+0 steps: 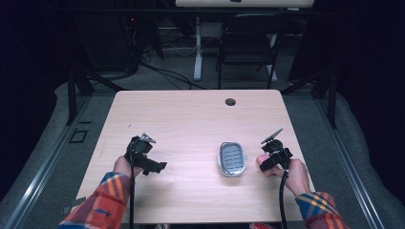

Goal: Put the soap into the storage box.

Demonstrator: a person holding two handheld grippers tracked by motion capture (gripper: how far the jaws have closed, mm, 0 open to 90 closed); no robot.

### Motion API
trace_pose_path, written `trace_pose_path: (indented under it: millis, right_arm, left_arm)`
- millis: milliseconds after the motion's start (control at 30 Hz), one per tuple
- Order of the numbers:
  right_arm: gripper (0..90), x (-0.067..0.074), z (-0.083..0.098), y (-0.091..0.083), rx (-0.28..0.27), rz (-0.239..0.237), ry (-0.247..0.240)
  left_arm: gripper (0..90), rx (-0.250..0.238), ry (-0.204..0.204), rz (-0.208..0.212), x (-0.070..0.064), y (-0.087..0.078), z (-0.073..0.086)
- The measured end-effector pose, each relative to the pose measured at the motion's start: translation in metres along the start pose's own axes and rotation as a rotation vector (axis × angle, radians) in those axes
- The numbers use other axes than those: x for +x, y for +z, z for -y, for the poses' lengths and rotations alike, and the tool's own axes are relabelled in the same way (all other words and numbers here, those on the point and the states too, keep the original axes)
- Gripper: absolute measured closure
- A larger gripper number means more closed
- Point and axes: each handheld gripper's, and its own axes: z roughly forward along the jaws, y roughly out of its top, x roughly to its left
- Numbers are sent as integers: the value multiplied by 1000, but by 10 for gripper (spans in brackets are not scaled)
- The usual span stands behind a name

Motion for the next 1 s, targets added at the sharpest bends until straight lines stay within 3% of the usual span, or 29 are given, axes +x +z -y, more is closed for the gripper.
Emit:
trace_pose_path:
  millis: [367, 433, 467, 567, 600, 733, 833, 900, 933, 967, 1000]
  right_arm:
    - [366, 0, -2, 1, 38, 10, -7]
    - [366, 1, -2, 1, 34, 17, -19]
    - [366, 1, -3, 0, 58, 25, -43]
    - [365, 2, -2, 1, 45, 25, -32]
    - [364, 3, -1, 4, 12, 17, -10]
    - [365, 2, 0, 5, 7, 11, -12]
    - [368, 1, -3, 2, 60, 25, -53]
    - [369, 1, -2, 3, 41, 13, -42]
    - [370, 1, 0, 5, -5, -10, -5]
    - [370, 1, 0, 5, -5, -10, -5]
    - [370, 0, -1, 3, 30, -4, -31]
  left_arm:
    - [10, 1, -1, 2, 0, 1, 0]
    - [10, 1, -1, 2, 0, 1, 0]
    - [10, 1, -1, 2, 0, 1, 0]
    - [10, 5, 3, 5, 0, 1, 0]
    - [10, 6, 3, 4, 0, 0, 0]
    - [10, 4, 3, 4, -1, 0, 0]
    - [10, 4, 3, 4, -1, 0, 0]
    - [10, 2, 3, 3, -1, 0, 0]
    - [10, 1, 2, 2, -1, 0, 0]
    - [10, 0, 2, 0, -1, 0, 0]
    - [11, -1, 3, 0, -1, 0, 0]
